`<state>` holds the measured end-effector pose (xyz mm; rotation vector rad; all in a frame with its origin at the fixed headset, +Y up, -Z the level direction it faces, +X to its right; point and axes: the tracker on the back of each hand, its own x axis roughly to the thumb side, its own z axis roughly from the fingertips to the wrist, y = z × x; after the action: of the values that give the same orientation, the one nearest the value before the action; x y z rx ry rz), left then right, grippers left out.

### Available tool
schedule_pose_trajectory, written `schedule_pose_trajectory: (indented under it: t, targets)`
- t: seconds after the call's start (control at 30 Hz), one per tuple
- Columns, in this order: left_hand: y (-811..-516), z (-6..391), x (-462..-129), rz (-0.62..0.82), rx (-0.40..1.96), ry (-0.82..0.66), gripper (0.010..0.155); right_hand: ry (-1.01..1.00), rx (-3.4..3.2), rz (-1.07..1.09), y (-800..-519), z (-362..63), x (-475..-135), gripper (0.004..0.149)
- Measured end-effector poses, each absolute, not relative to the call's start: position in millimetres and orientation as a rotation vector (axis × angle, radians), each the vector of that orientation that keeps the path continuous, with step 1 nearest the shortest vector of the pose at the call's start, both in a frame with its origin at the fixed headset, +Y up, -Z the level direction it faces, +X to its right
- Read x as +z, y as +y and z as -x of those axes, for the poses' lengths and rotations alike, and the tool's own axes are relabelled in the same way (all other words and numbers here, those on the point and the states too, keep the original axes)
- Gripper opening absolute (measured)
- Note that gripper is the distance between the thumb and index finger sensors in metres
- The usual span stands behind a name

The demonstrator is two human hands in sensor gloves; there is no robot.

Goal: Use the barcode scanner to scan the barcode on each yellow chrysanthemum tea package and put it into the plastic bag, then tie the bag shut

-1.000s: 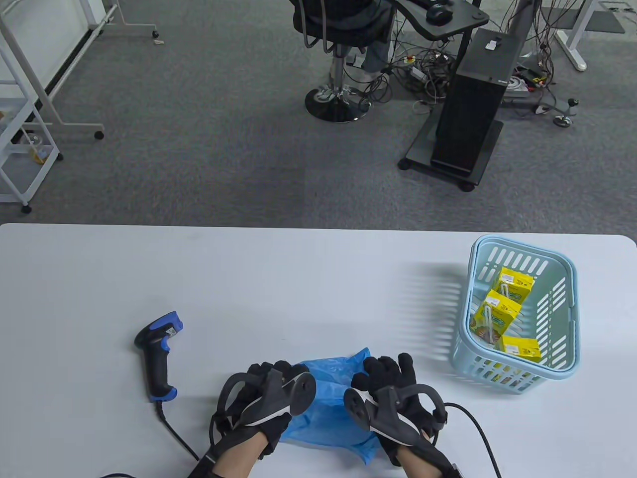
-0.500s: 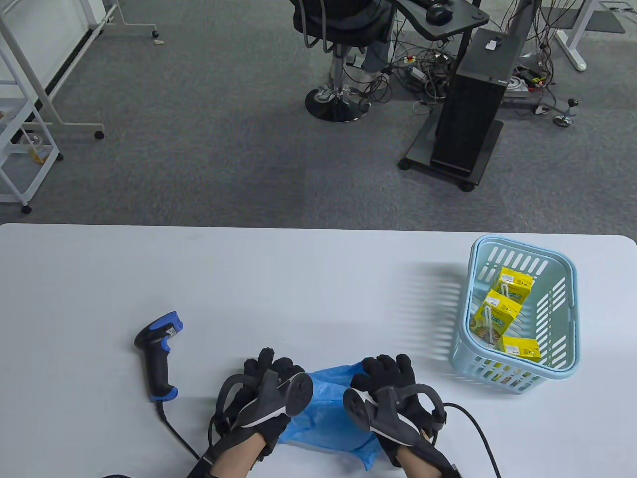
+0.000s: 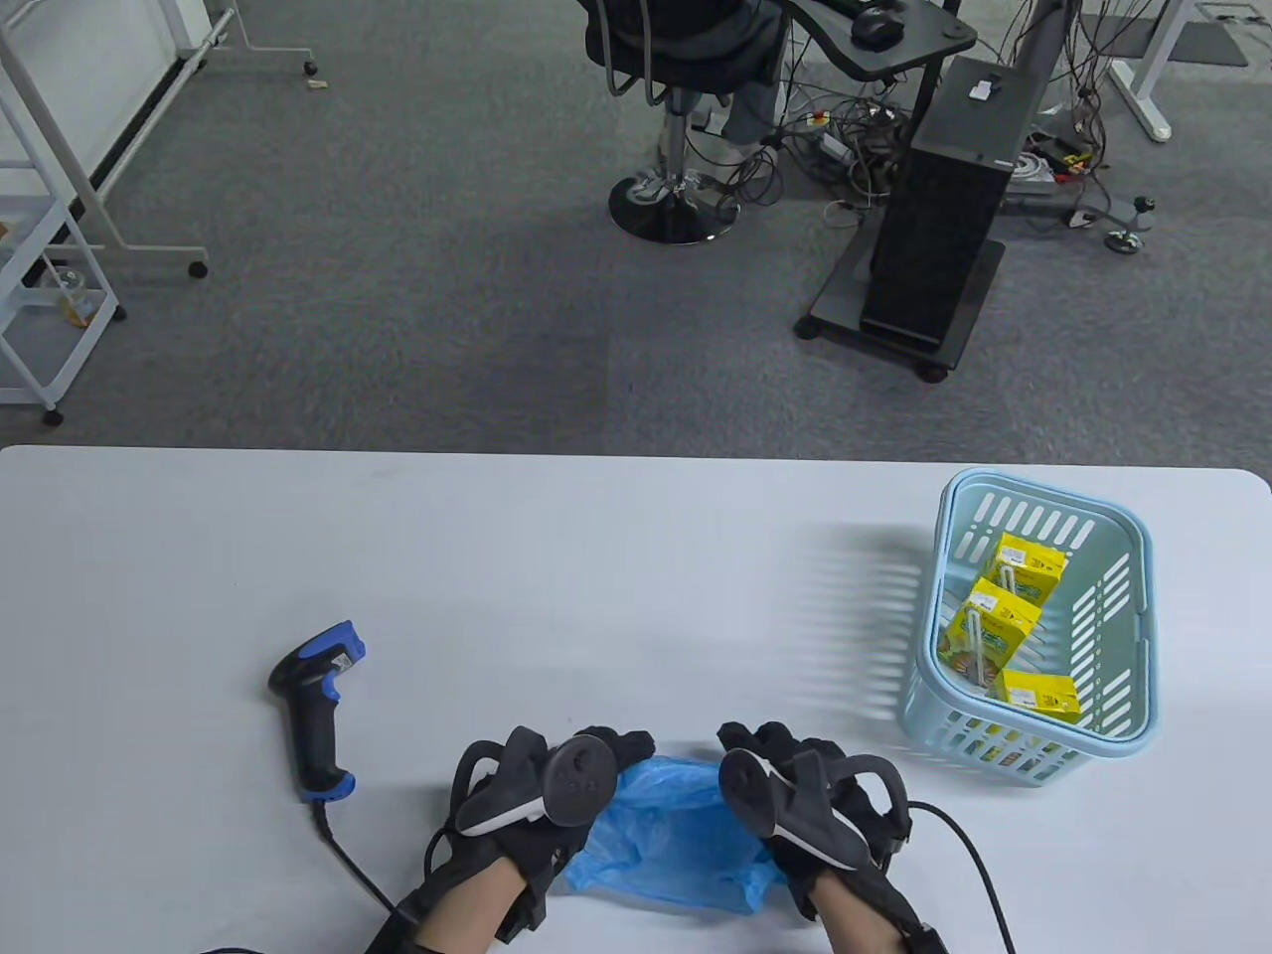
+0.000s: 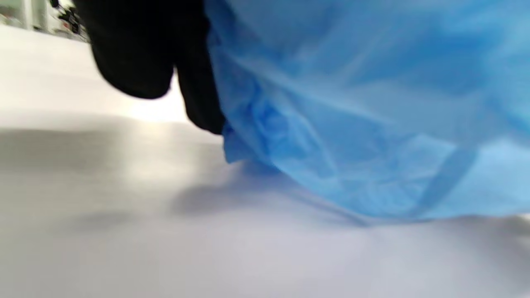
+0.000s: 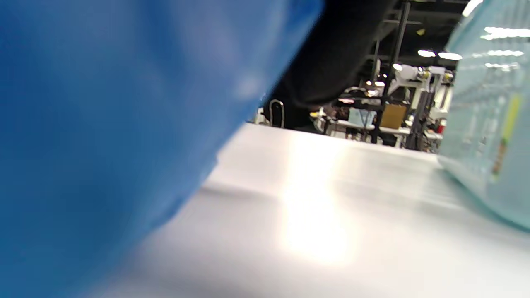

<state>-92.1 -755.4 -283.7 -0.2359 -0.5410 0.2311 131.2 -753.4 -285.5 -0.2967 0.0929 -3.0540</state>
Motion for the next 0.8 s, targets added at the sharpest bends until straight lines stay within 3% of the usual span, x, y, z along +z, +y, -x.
schedule_pose_trajectory:
  t: [0.2,0.43,0.57,0.67,0.8]
  targets:
    - [-741.8,71.2,-274.7,0.267,0.335,-0.667,0.077,-0.017,-3.05,0.197,-767.6,-150.8,-293.6,0.057]
    - [-731.7,45.1,-261.2,0.212,0.223,-0.759,0.054,-0.077,-3.084,0.111,-775.0,-165.9,-298.0,0.057]
    - [-732.7,50.2,-265.3,0.275,0.366,-0.75,0.051,-0.077,-3.069,0.116,-774.9,-164.5,-297.4,0.058]
    - [-733.9,56.3,-269.6,0.346,0.403,-0.718,0.039,-0.077,-3.076,0.115,-774.6,-164.1,-297.7,0.058]
    - [-745.4,64.1,-275.5,0.315,0.246,-0.6,0.051,-0.075,-3.072,0.173,-772.1,-155.8,-294.0,0.061]
